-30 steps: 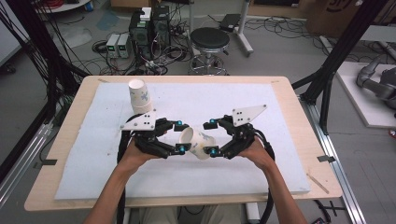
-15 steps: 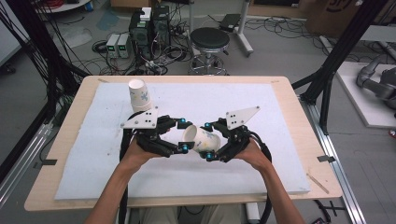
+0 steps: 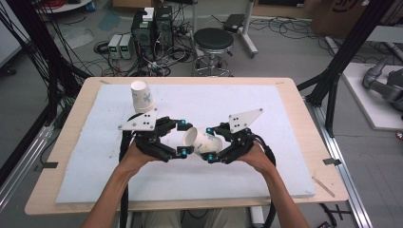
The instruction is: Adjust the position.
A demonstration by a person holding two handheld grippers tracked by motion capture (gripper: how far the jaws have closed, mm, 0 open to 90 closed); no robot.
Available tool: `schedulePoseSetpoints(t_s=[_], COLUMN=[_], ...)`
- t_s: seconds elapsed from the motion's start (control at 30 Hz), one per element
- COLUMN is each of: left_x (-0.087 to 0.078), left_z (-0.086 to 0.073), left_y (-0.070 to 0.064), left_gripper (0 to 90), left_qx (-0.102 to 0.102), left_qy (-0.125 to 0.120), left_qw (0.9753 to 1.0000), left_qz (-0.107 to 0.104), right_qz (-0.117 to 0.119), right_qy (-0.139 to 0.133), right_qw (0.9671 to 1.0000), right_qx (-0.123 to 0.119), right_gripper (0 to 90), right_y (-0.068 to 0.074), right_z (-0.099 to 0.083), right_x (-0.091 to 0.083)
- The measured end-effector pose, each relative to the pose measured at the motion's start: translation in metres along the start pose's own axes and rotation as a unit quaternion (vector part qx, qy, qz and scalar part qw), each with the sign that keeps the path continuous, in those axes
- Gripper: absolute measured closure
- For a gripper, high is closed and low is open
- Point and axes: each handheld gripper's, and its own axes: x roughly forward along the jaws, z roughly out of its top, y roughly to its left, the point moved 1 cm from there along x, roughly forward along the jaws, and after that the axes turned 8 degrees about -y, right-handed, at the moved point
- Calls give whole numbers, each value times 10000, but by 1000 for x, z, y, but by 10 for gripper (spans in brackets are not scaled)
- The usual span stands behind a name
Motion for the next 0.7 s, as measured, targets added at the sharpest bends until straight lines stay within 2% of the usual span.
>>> schedulePoseSetpoints(t_s=[0.1,0.2,0.3,0.4,0.47,0.5,0.57,0.63,0.67,0.7], left_x=[-2,-5,-9,-16,-20,-22,-26,-28,-28,-28], left_z=[-1,-2,-1,1,3,5,7,10,11,12], left_y=[0,1,0,1,2,3,4,5,5,6], left_gripper=[122,106,106,106,106,106,106,106,106,106], left_qx=[-12,-26,-7,62,60,95,43,84,92,89], left_qy=[-1,10,170,532,815,1018,1350,1780,1906,2089], left_qw=[10000,9999,9995,9976,9952,9933,9898,9833,9811,9774], left_qz=[67,128,257,449,530,540,447,356,332,324], right_qz=[-29,-34,-72,-143,-235,-272,-347,-423,-445,-440], right_qy=[26,15,72,188,412,491,685,1031,1187,1300], right_qw=[10000,10000,9999,9997,9988,9983,9969,9937,9918,9905], right_qx=[21,32,62,113,142,157,176,144,139,112], right_gripper=[307,308,308,309,308,308,309,308,308,308], right_y=[-1,-1,-1,-1,0,0,1,2,3,3], right_z=[0,0,-1,0,1,2,4,8,10,12], right_x=[-1,-2,-2,-3,-3,-3,-2,1,3,5])
